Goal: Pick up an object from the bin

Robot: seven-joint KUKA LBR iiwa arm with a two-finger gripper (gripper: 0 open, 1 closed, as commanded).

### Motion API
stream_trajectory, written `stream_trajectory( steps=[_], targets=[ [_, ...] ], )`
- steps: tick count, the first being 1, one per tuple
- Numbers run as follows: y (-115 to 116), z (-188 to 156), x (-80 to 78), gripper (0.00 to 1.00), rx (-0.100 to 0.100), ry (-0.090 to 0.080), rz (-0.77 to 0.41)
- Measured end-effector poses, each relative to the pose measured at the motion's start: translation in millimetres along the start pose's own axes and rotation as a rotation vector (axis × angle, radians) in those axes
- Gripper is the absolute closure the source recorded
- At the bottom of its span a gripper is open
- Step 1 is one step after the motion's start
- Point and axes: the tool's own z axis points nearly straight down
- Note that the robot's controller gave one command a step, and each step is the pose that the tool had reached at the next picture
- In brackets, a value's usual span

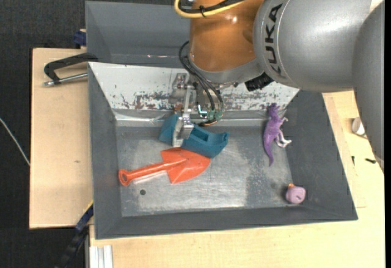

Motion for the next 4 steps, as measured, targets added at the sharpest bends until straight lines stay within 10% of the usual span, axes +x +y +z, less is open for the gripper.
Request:
stream_trajectory(
  steps=[1,3,4],
  targets=[
    [-1,-5,-1.8,0.0,-0.001,-0.008,0.002],
    [-14,103,39.1,0.0,-0.004,-0.008,-0.096],
    [-31,137,47.3,1.0,-0.004,-0.015,-0.28]
  ],
)
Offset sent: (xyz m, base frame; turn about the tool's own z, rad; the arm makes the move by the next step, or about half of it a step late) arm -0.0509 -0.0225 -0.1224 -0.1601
